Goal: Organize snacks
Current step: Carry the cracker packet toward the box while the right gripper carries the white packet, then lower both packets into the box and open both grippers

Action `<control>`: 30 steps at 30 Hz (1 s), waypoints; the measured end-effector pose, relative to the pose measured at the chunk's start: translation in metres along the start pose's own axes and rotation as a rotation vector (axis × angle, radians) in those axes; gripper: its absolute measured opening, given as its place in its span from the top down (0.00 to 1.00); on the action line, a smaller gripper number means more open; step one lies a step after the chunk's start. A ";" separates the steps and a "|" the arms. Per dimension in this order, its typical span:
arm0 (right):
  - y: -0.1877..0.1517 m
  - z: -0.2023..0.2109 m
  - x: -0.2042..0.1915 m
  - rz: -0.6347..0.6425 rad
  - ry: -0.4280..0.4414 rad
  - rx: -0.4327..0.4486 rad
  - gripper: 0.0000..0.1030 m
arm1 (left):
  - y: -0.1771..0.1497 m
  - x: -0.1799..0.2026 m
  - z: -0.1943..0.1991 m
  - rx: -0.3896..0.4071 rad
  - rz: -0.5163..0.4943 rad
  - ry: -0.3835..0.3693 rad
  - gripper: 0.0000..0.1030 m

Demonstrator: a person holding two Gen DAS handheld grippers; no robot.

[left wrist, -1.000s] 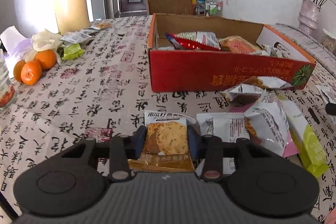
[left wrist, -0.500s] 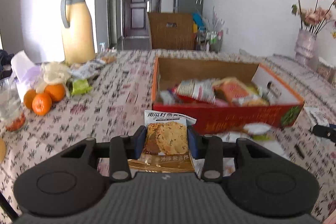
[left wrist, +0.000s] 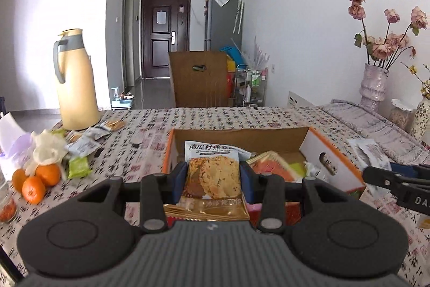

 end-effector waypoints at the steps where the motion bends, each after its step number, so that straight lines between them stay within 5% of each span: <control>1: 0.003 -0.003 -0.002 0.002 0.003 0.006 0.59 | 0.003 0.002 -0.003 0.002 -0.003 -0.003 0.59; 17: 0.042 -0.074 -0.021 -0.014 0.023 0.024 0.59 | 0.041 0.002 -0.063 0.031 0.025 -0.039 0.59; 30: 0.018 -0.124 -0.017 -0.054 0.025 -0.042 0.59 | 0.023 -0.026 -0.112 -0.008 0.092 -0.033 0.59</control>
Point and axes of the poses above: each gripper's, at about its wrist camera, not at the fingertips, and z roughly against the way its jaws point, x to its right, y to its top, the point moved 1 cm from there along -z, roughly the way its jaws point, and after that the axes turned 14 degrees about -y, right-handed, at the moved point
